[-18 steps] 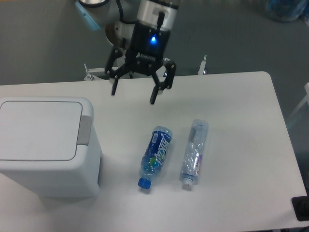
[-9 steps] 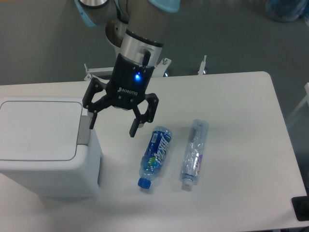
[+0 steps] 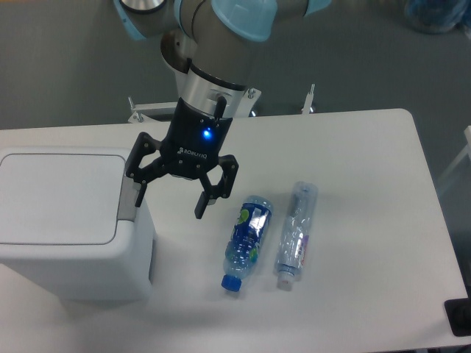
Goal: Open the trash can
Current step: 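Press the gripper fingertip on the trash can lid's push button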
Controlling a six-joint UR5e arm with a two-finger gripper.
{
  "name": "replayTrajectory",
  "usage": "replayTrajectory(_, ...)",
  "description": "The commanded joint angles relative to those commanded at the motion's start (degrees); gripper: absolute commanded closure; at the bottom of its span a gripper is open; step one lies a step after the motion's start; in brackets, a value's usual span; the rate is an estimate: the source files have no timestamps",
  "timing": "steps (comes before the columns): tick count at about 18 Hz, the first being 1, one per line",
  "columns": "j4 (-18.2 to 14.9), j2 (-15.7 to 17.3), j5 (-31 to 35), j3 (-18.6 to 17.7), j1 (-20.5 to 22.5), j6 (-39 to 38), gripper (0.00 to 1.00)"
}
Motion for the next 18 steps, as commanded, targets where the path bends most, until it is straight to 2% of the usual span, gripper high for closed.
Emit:
replayTrajectory(5, 0.09, 0.26, 0.09, -1.85, -0.44, 2.1, 0.0)
replayTrajectory(18, 0.09, 0.18, 0.26, -2.55, -1.14, 2.2, 0.0)
